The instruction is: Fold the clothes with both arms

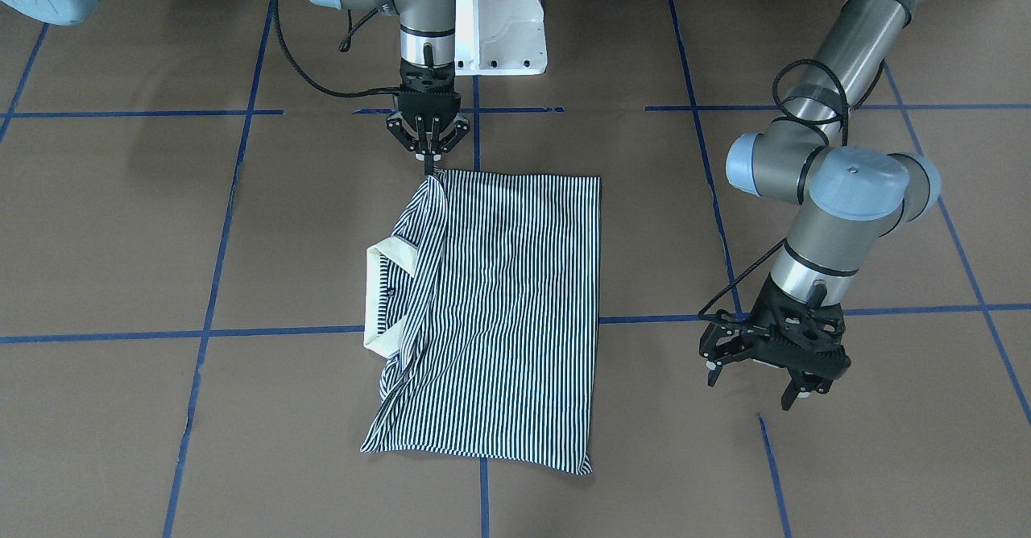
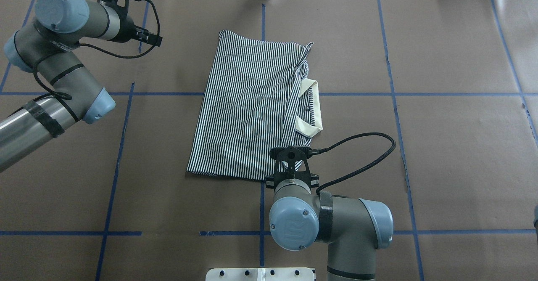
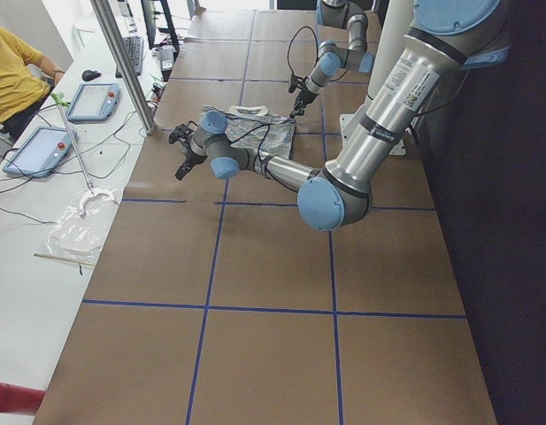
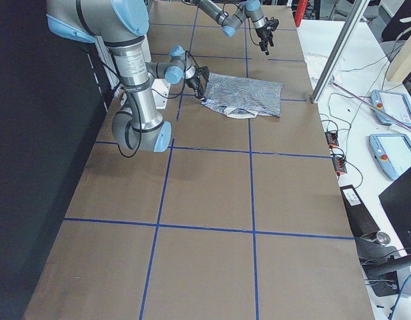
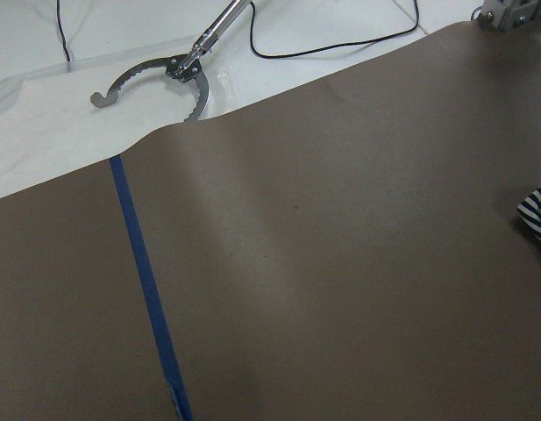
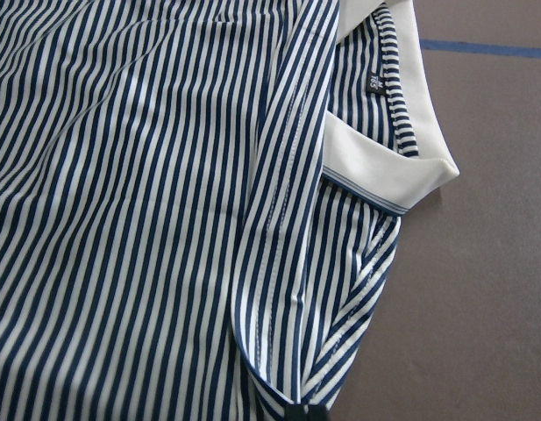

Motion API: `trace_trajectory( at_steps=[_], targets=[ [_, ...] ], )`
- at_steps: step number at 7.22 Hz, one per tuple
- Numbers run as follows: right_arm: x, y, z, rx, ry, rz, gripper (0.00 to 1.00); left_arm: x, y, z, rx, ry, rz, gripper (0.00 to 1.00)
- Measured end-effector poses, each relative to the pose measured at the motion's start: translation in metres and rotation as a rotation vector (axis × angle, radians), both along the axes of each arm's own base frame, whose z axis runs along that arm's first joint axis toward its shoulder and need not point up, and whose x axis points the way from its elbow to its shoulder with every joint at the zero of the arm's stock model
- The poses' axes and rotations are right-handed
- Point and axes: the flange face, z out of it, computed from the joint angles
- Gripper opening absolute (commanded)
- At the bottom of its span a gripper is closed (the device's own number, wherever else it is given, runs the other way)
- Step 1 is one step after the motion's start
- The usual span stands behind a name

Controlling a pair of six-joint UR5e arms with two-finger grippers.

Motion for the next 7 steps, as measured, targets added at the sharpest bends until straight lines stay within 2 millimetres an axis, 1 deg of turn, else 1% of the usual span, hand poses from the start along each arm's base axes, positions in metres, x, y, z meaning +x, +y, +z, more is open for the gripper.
trace_trajectory(
  at_steps=[2,3,4,6,7],
  targets=[
    [0.008,-0.007,0.007,-0.004,0.003,0.016,0.00,0.001,0.000,0.000,0.000,0.000,0.001,1.00],
    [0.014,-0.006,0.016,-0.010,0.005,0.024,0.00,0.001,0.001,0.000,0.000,0.000,0.002,1.00],
    [0.019,0.001,0.024,-0.024,0.001,0.033,0.00,0.001,0.001,0.000,0.001,0.000,0.002,1.00],
    [0.025,0.025,0.039,-0.057,-0.013,0.045,0.00,0.002,0.001,0.000,0.001,0.000,0.003,1.00],
    [0.035,0.037,0.049,-0.064,-0.010,0.037,0.04,0.002,0.001,0.000,0.001,0.000,0.004,1.00]
  ],
)
